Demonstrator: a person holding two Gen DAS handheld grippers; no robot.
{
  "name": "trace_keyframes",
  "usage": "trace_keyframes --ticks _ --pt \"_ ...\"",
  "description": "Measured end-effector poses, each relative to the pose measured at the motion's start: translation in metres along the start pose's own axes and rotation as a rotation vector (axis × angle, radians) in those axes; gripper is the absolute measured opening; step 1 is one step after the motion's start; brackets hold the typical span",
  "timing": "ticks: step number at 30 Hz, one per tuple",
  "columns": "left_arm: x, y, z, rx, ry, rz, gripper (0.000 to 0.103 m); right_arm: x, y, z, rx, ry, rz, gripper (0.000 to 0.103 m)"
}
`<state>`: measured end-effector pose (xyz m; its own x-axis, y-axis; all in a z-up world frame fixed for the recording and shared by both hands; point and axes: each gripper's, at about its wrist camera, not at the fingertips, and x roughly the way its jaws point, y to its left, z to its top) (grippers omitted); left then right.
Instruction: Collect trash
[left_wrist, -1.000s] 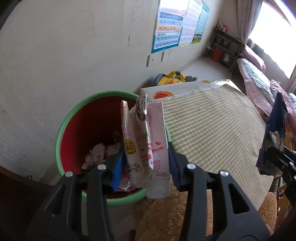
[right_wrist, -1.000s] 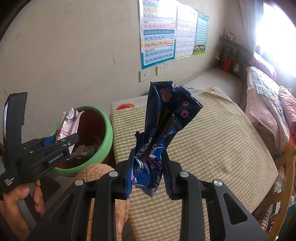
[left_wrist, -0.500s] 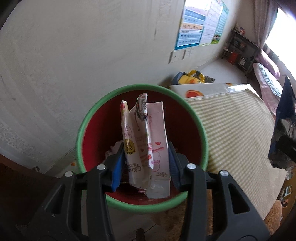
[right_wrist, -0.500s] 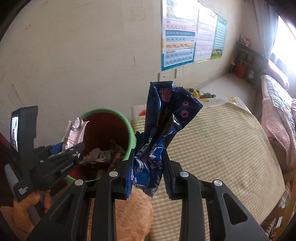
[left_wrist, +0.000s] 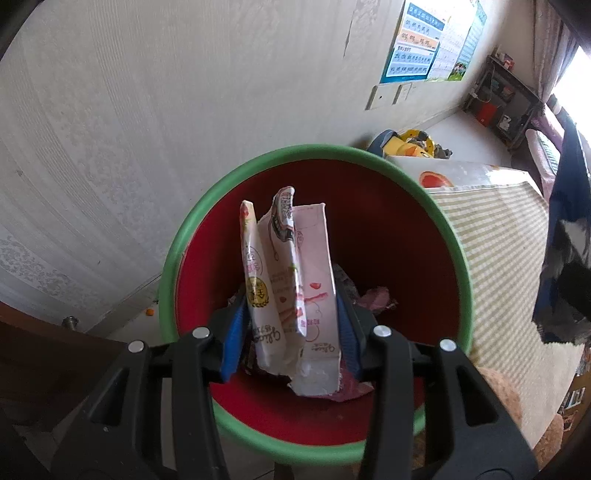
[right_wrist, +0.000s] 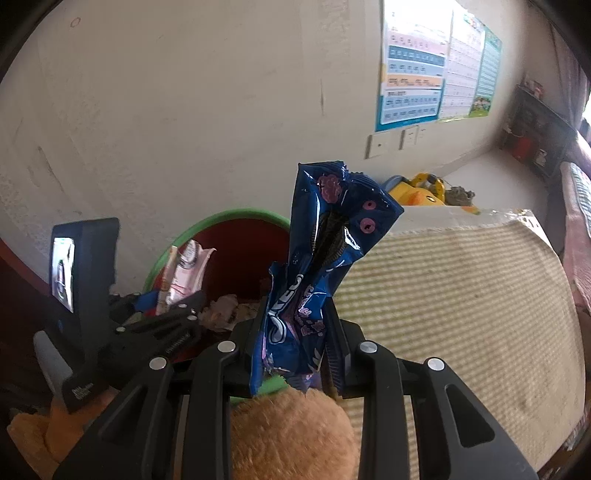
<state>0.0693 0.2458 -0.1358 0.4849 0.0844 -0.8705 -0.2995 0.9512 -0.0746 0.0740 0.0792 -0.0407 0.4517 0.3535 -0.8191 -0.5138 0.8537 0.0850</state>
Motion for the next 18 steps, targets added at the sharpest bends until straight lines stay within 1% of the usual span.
trace_keyframes --ticks 5,8,10,11,12,13,15,17,18 --pt "0.017 0.007 0.002 -0.015 0.030 0.016 0.043 0.011 0.009 0.011 -0.007 0.012 0.025 0.029" --pt "0.020 0.009 0.002 -0.017 0.030 0.019 0.048 0.015 0.012 0.014 -0.017 0.015 0.034 0.029" --pt "0.022 0.011 0.002 -0.019 0.030 0.026 0.054 0.018 0.014 0.015 -0.025 0.018 0.038 0.029" --pt "0.022 0.011 0.001 -0.020 0.029 0.031 0.063 0.019 0.015 0.014 -0.025 0.020 0.043 0.030" --pt "0.022 0.012 0.001 -0.026 0.026 0.035 0.072 0.020 0.015 0.014 -0.026 0.022 0.049 0.034" --pt "0.021 0.014 -0.001 -0.035 0.024 0.035 0.075 0.021 0.016 0.014 -0.026 0.021 0.053 0.045" --pt "0.022 0.016 -0.003 -0.054 0.028 0.038 0.082 0.020 0.015 0.015 -0.023 0.010 0.070 0.053" --pt "0.021 0.017 -0.005 -0.062 0.034 0.030 0.082 0.018 0.014 0.015 -0.016 0.002 0.079 0.053" --pt "0.020 0.016 -0.007 -0.058 0.036 0.031 0.082 0.017 0.012 0.014 -0.007 0.000 0.083 0.055"
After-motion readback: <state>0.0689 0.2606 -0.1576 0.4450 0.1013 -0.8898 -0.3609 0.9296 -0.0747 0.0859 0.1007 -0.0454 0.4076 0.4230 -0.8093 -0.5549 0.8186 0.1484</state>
